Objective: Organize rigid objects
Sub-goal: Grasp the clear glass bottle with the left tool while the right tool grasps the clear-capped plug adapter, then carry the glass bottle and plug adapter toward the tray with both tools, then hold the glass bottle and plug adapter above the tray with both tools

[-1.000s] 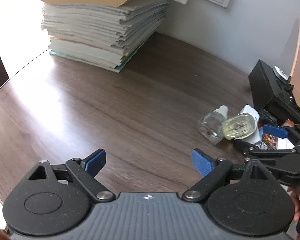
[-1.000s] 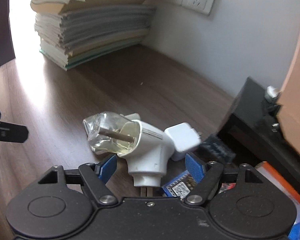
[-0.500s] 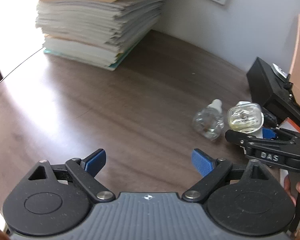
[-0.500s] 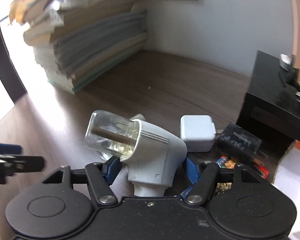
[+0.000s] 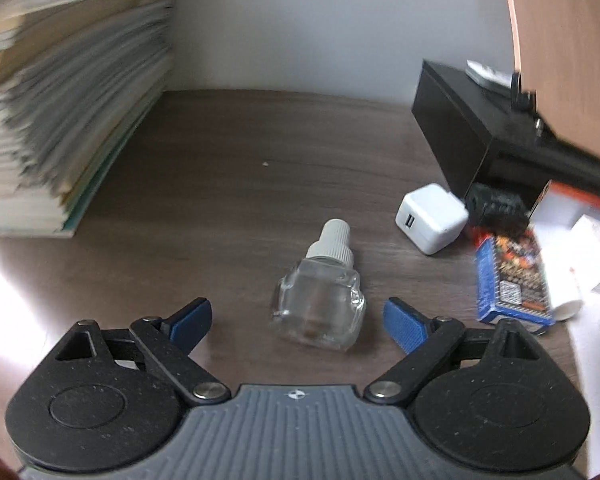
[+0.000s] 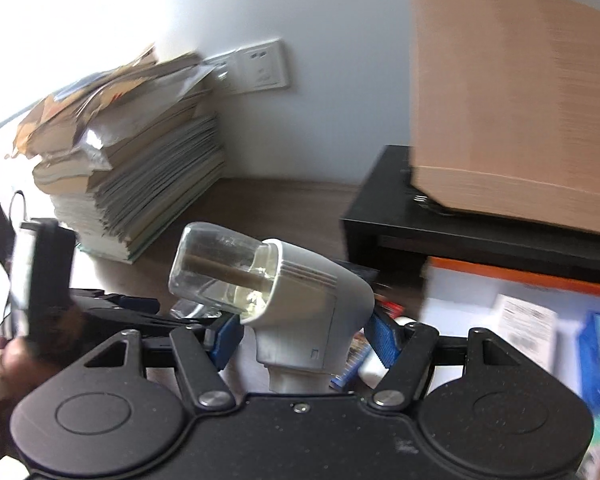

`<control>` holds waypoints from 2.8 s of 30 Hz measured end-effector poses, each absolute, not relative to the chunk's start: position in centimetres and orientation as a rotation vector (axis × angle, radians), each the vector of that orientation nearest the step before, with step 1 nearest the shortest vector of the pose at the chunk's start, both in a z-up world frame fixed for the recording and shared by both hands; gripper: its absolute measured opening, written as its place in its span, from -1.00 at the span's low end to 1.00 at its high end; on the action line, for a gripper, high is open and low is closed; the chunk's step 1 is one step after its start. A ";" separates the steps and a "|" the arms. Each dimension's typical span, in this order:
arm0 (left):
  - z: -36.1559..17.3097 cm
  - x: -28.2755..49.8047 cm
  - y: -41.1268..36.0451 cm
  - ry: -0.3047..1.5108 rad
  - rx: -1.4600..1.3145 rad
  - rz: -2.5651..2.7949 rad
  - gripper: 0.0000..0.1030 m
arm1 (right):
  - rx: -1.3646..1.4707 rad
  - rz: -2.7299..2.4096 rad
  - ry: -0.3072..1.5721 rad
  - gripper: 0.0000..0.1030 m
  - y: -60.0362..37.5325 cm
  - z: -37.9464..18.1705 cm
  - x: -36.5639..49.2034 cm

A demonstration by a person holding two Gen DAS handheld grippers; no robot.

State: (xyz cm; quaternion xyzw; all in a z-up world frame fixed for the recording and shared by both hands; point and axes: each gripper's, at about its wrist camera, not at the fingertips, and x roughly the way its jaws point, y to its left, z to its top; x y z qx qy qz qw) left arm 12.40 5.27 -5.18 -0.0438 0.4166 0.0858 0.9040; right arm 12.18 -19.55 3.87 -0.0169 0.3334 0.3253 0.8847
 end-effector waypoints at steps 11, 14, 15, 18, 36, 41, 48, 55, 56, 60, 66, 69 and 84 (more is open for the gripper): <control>-4.9 11.6 4.2 0.829 -0.071 0.106 -0.03 | 0.036 0.534 0.674 0.54 -23.7 4.5 9.9; -3.9 10.2 3.6 0.808 -0.095 0.084 -0.04 | 0.046 0.519 0.666 0.55 -24.3 4.8 9.4; -3.5 9.7 3.4 0.798 -0.102 0.074 -0.04 | 0.051 0.516 0.662 0.54 -24.5 4.9 9.1; -2.5 8.8 2.5 0.777 -0.103 0.056 -0.04 | 0.059 0.507 0.654 0.54 -25.1 5.1 8.6; 3.0 6.4 -5.8 0.692 -0.124 -0.084 -0.06 | 0.115 0.400 0.575 0.55 -32.0 7.3 5.4; 3.7 7.0 -9.7 0.681 -0.113 -0.151 -0.06 | 0.122 0.319 0.565 0.55 -35.1 7.2 5.1; 3.4 7.7 -14.1 0.674 -0.096 -0.220 -0.06 | 0.145 0.247 0.541 0.55 -39.1 7.1 5.2; 2.7 7.7 -16.9 0.678 -0.091 -0.226 -0.06 | 0.147 0.248 0.530 0.55 -41.5 6.6 5.8; 2.5 7.6 -17.1 0.681 -0.092 -0.223 -0.06 | 0.147 0.252 0.531 0.55 -41.8 6.5 6.0; 2.1 7.4 -17.6 0.693 -0.097 -0.205 -0.06 | 0.153 0.274 0.543 0.55 -42.2 5.7 6.6; 2.1 7.3 -18.2 0.692 -0.103 -0.181 -0.05 | 0.141 0.317 0.545 0.55 -42.2 5.5 7.3; 2.1 7.4 -18.4 0.691 -0.106 -0.166 -0.05 | 0.132 0.332 0.546 0.55 -42.2 5.5 7.6; 1.3 7.3 -19.3 0.723 -0.109 -0.118 -0.05 | 0.105 0.369 0.568 0.55 -42.2 5.1 8.7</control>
